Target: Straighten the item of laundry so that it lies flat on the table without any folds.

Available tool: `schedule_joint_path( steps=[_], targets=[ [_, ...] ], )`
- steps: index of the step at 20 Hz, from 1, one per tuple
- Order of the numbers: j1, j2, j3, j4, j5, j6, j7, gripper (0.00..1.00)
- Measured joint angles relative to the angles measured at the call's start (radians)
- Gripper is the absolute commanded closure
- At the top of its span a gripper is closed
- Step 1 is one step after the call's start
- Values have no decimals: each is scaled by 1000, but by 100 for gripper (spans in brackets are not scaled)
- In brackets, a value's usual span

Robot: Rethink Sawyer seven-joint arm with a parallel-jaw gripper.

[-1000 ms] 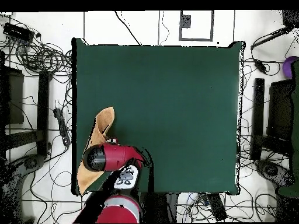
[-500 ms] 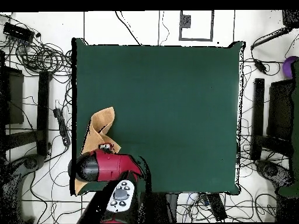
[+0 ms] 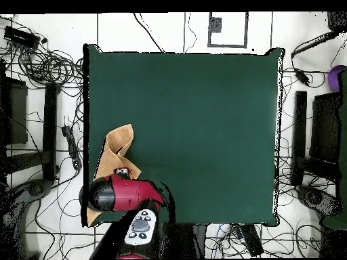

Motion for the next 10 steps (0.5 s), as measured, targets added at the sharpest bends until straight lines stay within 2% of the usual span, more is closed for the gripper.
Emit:
schedule_joint_path(
  steps=[3, 4, 10],
  targets=[
    [1, 11, 17, -1, 16, -19, 0, 0],
    [2, 15, 22, -1, 21, -26, 0, 100],
    [47, 63, 25, -1, 76, -91, 0, 100]
  ],
)
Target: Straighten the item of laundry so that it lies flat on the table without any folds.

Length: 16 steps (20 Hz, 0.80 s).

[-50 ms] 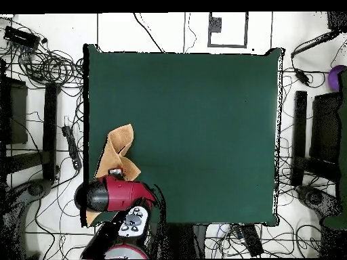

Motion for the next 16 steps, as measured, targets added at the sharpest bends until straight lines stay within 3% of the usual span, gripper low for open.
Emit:
schedule_joint_path(
  steps=[10, 16],
  targets=[
    [179, -1, -8, -10, 210, 8, 1, 100],
    [328, 5, -49, -83, 315, 134, 15, 100]
  ],
)
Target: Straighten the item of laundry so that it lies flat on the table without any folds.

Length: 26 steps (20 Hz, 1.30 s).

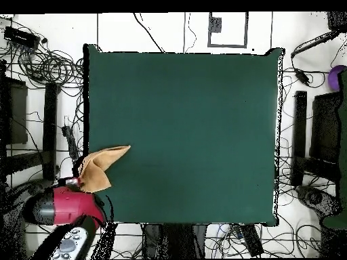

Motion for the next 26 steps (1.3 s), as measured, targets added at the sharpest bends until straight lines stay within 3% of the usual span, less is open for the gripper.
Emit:
schedule_joint_path(
  steps=[5, 6, 12, 15, 20, 26],
  targets=[
    [48, 1, -13, -48, 22, 66, 12, 100],
    [38, 4, -15, -58, 22, 65, 12, 0],
    [16, 23, -29, -65, -10, 23, 12, 0],
    [-53, 31, -21, -64, -103, -61, 12, 0],
    [-269, 56, 1, -65, -340, -227, 11, 0],
    [-403, 74, 0, -65, -492, -260, 11, 0]
  ],
)
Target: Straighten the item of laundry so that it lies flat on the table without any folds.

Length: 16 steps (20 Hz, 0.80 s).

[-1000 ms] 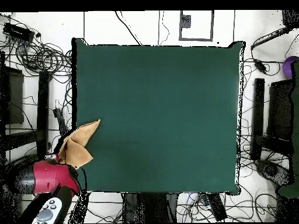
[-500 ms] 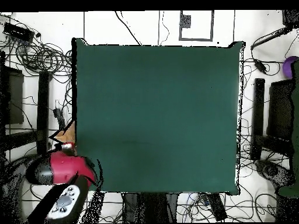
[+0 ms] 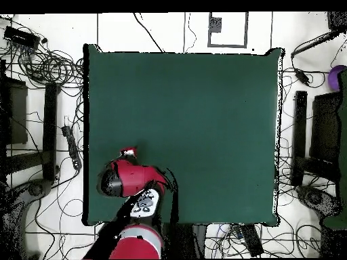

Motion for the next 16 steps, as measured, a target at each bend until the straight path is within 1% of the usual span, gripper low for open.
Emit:
schedule_joint_path(
  steps=[3, 6, 10, 13, 16],
  targets=[
    [-10, 0, 0, 0, -29, 0, 0, 0],
    [0, -1, -1, 0, -58, 0, 0, 0],
    [45, -13, -7, 0, -61, 24, 0, 0],
    [79, -62, -4, 2, -85, 84, 0, 0],
    [75, -136, 14, 14, -133, 150, -11, 0]
  ],
)
